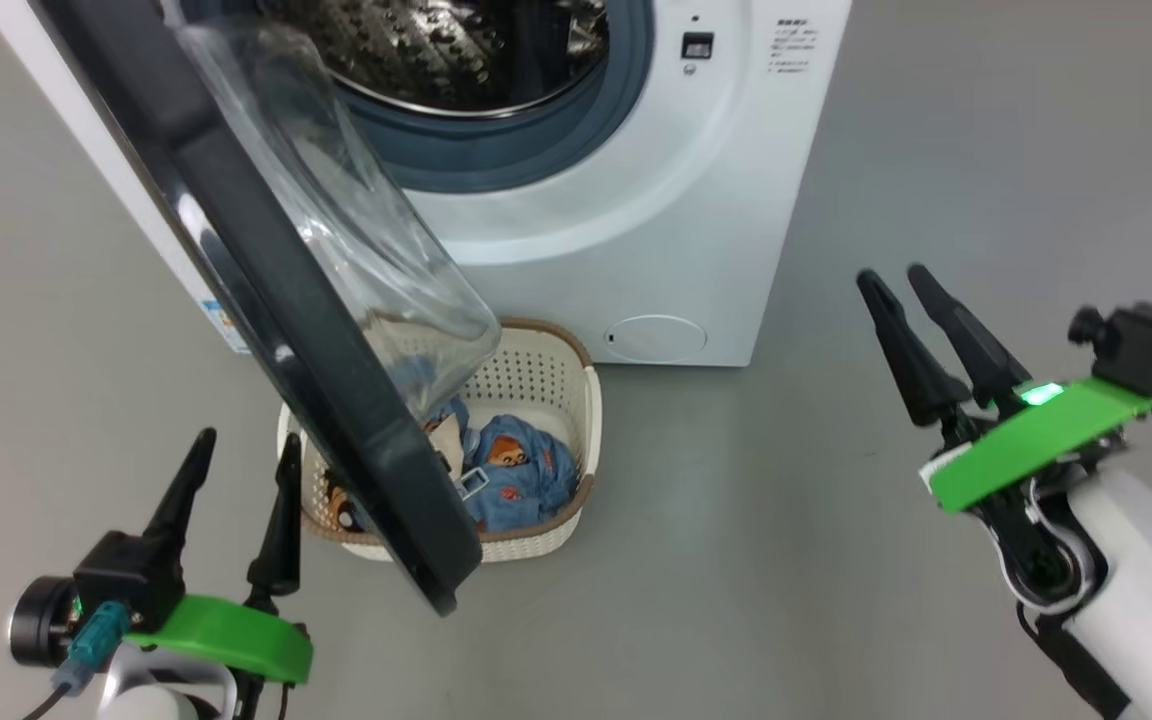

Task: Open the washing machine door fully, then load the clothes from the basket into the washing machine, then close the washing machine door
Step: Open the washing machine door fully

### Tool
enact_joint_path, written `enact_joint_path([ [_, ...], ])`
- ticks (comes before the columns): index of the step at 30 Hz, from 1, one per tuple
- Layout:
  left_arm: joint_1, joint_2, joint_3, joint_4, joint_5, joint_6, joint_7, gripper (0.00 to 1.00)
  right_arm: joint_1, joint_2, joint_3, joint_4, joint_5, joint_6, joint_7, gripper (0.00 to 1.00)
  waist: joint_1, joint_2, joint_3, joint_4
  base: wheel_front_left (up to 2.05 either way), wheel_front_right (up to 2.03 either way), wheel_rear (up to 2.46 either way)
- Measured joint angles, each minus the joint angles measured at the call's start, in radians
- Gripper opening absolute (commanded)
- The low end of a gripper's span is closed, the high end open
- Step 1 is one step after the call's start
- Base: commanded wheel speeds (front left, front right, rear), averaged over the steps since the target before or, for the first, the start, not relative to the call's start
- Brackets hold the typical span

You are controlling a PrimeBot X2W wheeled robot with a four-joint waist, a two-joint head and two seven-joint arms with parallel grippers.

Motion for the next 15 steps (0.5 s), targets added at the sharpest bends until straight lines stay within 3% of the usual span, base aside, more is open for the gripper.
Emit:
enact_joint_path([
  [15, 0.082, 0.009, 0.036, -0.016, 0.001, 0.004, 0.000, 1.00, 0.347, 0.150, -0.346, -0.137, -0.408, 0.000, 0.004, 1.00, 0.0000, 0.0000, -0.079, -0.056, 0.00, 0.00, 0.00],
])
